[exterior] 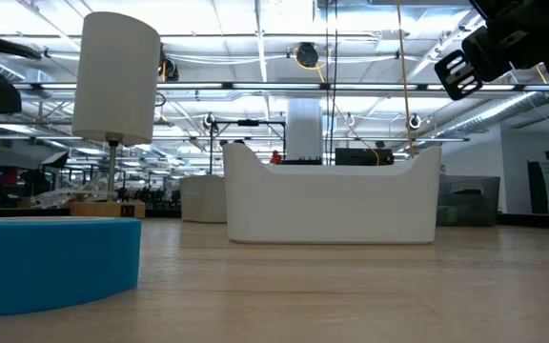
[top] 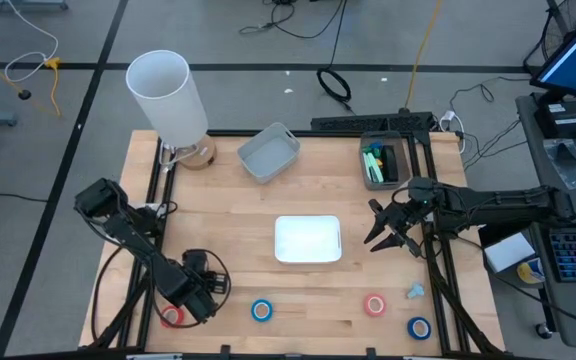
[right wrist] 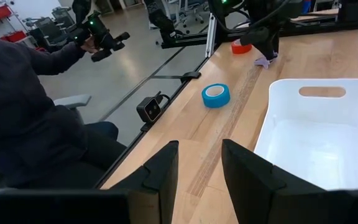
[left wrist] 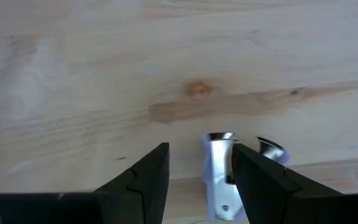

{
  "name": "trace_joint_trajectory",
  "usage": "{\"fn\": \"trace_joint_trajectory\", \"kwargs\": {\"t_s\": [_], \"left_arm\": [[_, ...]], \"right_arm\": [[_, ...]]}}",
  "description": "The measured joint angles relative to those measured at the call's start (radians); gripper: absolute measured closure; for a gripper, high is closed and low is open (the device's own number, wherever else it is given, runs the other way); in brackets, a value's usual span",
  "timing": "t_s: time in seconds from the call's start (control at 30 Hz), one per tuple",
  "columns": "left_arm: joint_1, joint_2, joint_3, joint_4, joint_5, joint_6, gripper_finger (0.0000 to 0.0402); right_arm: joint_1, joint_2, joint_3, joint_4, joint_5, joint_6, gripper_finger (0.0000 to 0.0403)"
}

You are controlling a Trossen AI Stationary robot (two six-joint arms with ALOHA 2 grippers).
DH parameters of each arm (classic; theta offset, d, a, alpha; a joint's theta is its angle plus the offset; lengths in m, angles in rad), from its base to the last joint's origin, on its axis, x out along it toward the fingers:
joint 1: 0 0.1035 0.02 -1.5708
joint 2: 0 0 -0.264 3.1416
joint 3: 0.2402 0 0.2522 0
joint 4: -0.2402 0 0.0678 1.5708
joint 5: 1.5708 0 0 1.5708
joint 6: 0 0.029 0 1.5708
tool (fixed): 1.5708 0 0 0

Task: Pick and place Stapler, Stapler remover, tape
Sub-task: Put the purple staple remover into the white bin

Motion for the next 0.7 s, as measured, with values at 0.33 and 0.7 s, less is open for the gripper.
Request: {"fn": "trace_joint_trajectory", "kwargs": {"t_s": [0.33, 0.7], "left_arm": [[0.0, 0.0, 0.0, -0.025, 0.036, -0.009, 0.0287], [0.0, -0.001, 0.0, -0.025, 0.025, 0.001, 0.0374]], "right_arm": [[0.0, 0.0, 0.0, 0.0, 0.0, 0.034, 0.0289], [0.0, 0.0, 0.0, 0.0, 0.0, 0.032, 0.0289]]}}
